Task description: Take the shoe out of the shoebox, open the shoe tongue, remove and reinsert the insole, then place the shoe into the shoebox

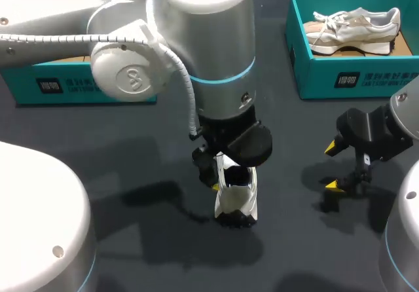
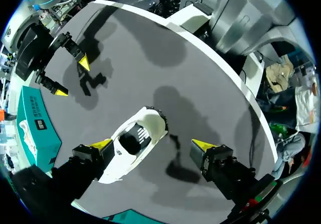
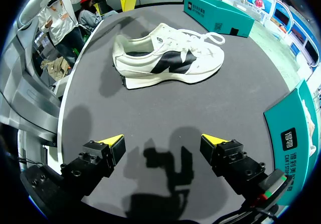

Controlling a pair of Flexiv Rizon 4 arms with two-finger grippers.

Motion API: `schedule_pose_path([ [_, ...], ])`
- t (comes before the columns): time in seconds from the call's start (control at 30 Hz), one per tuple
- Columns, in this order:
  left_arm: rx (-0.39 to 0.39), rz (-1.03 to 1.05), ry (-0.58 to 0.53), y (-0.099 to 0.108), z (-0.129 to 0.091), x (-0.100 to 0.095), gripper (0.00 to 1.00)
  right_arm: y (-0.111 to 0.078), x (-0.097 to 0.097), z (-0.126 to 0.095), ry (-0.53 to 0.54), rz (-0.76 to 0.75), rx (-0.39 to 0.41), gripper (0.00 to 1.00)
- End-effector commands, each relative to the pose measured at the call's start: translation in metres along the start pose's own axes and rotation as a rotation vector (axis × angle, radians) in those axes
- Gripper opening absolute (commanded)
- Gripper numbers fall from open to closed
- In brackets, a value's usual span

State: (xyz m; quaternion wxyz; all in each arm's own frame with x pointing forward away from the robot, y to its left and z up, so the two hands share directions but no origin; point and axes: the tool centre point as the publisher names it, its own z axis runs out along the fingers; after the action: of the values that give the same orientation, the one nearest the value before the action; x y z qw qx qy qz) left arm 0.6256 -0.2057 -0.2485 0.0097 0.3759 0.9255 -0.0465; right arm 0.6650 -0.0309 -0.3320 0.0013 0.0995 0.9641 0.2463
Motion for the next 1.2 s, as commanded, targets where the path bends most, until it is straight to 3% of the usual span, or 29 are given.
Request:
schedule_pose_path([
  [0.03,-0.142,-0.196,0.026,-0.012,0.001,0.000,1.00,0.000,0.002,-0.001,-0.003,0.000,0.001,1.00],
  [0.1,-0.177,-0.348,0.033,-0.022,0.011,0.004,1.00,0.000,0.002,-0.001,-0.003,0.000,0.001,1.00],
  [0.17,-0.295,-0.683,0.034,-0.027,0.019,0.000,1.00,0.000,0.002,-0.001,-0.003,0.000,0.001,1.00],
  [0.47,-0.295,-0.683,0.034,-0.027,0.019,0.000,1.00,0.000,0.002,-0.001,-0.003,0.000,0.001,1.00],
  [0.97,-0.238,-0.739,0.021,-0.030,0.074,0.008,1.00,0.000,0.002,-0.001,-0.003,0.000,0.001,1.00],
  [1.2,-0.225,-0.765,-0.003,-0.029,0.093,0.016,0.92,0.000,0.002,-0.001,-0.003,0.000,0.001,1.00],
])
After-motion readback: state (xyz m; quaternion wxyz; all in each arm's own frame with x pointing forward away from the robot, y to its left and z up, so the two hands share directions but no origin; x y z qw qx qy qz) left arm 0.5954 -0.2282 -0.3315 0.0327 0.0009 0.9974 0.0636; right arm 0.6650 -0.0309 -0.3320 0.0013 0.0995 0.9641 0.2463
